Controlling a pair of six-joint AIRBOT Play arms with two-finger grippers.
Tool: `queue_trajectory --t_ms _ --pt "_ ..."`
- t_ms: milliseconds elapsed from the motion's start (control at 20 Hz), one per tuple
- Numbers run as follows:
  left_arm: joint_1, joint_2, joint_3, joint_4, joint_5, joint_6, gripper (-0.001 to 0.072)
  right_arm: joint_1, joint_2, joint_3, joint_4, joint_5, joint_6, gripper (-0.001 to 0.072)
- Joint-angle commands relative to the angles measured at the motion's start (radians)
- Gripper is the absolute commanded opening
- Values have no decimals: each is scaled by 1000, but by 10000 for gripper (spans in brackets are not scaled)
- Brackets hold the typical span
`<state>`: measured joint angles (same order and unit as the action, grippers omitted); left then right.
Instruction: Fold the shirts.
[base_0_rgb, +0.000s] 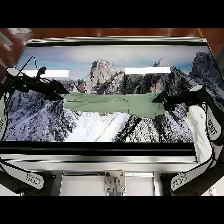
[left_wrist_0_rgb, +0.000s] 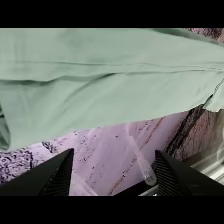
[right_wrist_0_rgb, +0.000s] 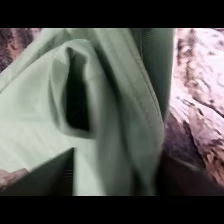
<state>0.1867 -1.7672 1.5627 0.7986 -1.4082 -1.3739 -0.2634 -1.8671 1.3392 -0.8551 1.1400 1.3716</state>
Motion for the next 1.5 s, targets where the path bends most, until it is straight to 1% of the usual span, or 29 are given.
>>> queue_trajectory --t_ms 0,50,100,150,200,300,400,500,600,700,850,950,1050,1150,1250,1350,1450 --pt "-35 19 2 -67 -6 34 575 11 -14 0 65 15 -19 63" --pt "-53 18 2 -96 -3 62 520 8 10 0 62 27 -31 52" --pt "-79 17 1 -115 3 84 297 5 47 0 61 42 -49 50" --pt "-111 17 0 -127 13 108 127 3 95 0 61 56 -52 50" --pt "-155 17 0 -126 41 126 64 3 151 0 61 76 -50 50" --pt "-262 13 -11 -127 161 128 45 5 260 0 61 137 -30 50" --pt "-396 -3 -23 -127 306 127 45 6 372 0 53 228 6 50" --pt "-531 -31 -22 -131 427 102 45 6 483 0 2 315 55 50" --pt "-645 -53 -22 -141 495 101 45 6 588 0 -77 398 108 50" --pt "-734 -78 -22 -178 548 78 45 6 685 0 -137 469 151 50" --pt "-844 -124 -22 -312 633 76 45 5 794 0 -150 499 203 50" --pt "-909 -163 -22 -453 637 77 45 5 839 0 -150 499 230 50" --pt "-963 -191 -22 -552 621 79 45 6 857 0 -149 499 248 50" --pt "-993 -197 -22 -576 620 79 44 6 856 0 -147 496 252 50" --pt "-994 -197 -22 -576 623 79 44 6 856 0 -145 470 264 50" --pt "-961 -195 -22 -575 622 81 43 6 856 0 -136 444 272 51" --pt "-887 -170 -22 -565 624 116 40 43 853 0 -161 409 272 50"
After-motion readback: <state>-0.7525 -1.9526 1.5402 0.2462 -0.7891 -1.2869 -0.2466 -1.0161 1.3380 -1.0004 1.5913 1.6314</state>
